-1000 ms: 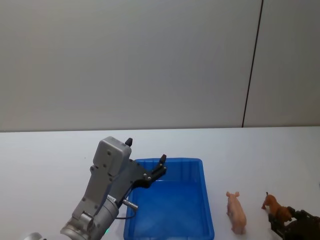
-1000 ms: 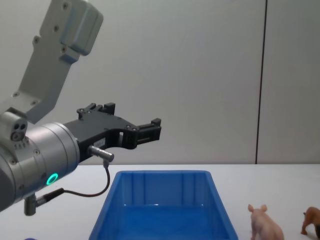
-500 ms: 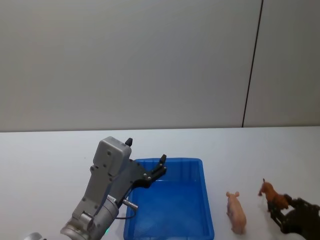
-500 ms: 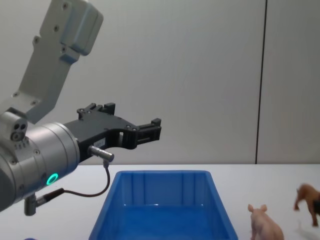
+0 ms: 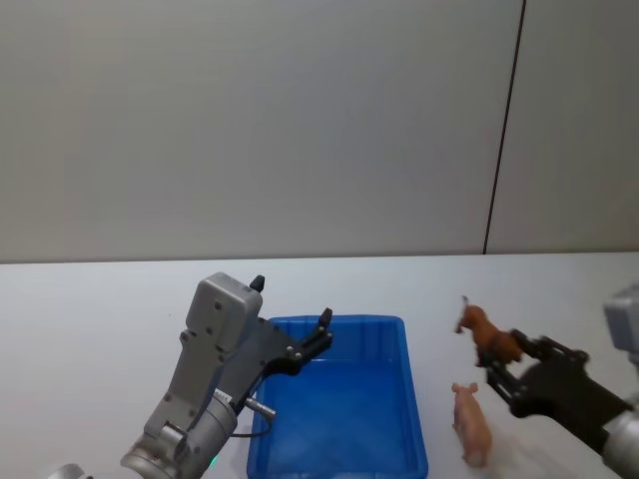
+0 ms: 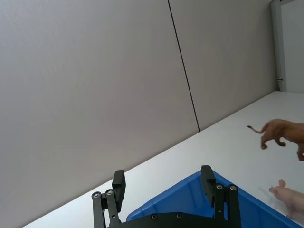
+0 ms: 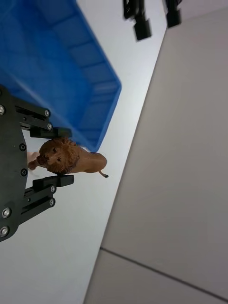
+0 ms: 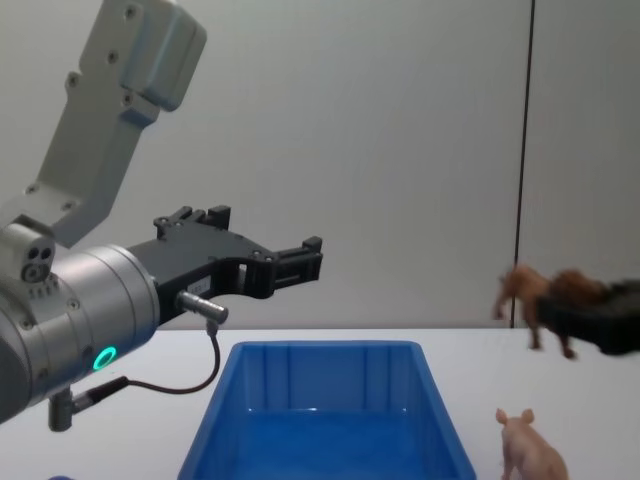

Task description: Pick up the two dolls from the table and place them into the box.

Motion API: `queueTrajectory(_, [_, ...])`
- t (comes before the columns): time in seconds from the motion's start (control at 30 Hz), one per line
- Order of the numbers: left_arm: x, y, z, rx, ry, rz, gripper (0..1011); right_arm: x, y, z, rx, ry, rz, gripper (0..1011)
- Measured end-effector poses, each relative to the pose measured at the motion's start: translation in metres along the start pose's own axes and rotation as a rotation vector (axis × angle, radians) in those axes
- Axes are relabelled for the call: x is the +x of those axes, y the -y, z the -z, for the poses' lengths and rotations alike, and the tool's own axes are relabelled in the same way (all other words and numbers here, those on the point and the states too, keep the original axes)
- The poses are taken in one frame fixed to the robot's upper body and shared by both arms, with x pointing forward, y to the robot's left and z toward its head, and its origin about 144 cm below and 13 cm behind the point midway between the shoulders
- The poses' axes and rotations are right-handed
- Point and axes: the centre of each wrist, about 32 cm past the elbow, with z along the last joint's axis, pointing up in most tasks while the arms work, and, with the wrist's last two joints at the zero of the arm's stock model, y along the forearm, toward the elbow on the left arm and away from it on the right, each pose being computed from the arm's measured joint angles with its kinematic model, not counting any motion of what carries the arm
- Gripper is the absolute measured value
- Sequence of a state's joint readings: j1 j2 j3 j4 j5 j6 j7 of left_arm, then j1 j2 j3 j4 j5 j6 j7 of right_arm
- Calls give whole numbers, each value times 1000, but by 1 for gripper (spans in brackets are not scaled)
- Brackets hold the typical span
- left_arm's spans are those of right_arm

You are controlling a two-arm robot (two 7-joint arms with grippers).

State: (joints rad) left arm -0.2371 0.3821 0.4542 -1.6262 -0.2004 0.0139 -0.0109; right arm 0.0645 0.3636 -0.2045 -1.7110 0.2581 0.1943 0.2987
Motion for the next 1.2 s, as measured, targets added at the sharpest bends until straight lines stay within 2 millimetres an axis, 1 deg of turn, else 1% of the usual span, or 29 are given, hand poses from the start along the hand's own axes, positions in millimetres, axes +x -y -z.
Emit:
queueTrajectory(0.07, [0,0,0,0,0,0,1001,-2,-4,-4,8,2,-18,440])
queueTrajectory(0.2, [0,0,0,0,0,0,1001,-11,-19,-16,21,0,-78,440])
queueTrajectory(0.23, [0,0,0,0,0,0,1001,-11,-19,-16,21,0,-78,440])
queueTrajectory(0.33, [0,0,0,0,0,0,1001,-19,-34,-22,9,-11,-130,440])
queueTrajectory(0.57, [0,0,0,0,0,0,1001,-31,-57,-26,-24,-28,-192,445])
queueTrajectory(0.6, [0,0,0,0,0,0,1001,-33,-61,-26,-34,-30,-205,476])
queueTrajectory(0.63, [0,0,0,0,0,0,1001,-35,-64,-27,-36,-31,-213,535])
queueTrajectory(0.77, [0,0,0,0,0,0,1001,-40,-74,-26,-60,-36,-235,615])
queueTrajectory(0.8, [0,0,0,0,0,0,1001,-42,-78,-25,-67,-37,-243,678])
queueTrajectory(0.83, [0,0,0,0,0,0,1002,-43,-81,-25,-72,-37,-248,713])
queueTrajectory(0.87, [0,0,0,0,0,0,1001,-43,-81,-25,-72,-37,-248,713])
queueTrajectory(0.9, [0,0,0,0,0,0,1001,-44,-82,-25,-75,-37,-250,739])
queueTrajectory(0.93, [0,0,0,0,0,0,1002,-45,-84,-25,-80,-36,-253,794])
queueTrajectory(0.97, [0,0,0,0,0,0,1001,-45,-85,-24,-82,-34,-255,831])
queueTrajectory(1.0, [0,0,0,0,0,0,1001,-46,-86,-24,-84,-33,-255,846])
queueTrajectory(1.03, [0,0,0,0,0,0,1002,-46,-86,-24,-85,-32,-255,898])
queueTrajectory(1.07, [0,0,0,0,0,0,1001,-46,-86,-24,-86,-29,-254,898])
queueTrajectory(1.1, [0,0,0,0,0,0,1001,-46,-86,-24,-86,-28,-253,934])
queueTrajectory(1.13, [0,0,0,0,0,0,1001,-46,-86,-23,-86,-26,-250,941])
queueTrajectory(1.2, [0,0,0,0,0,0,1001,-45,-85,-22,-86,-22,-240,994])
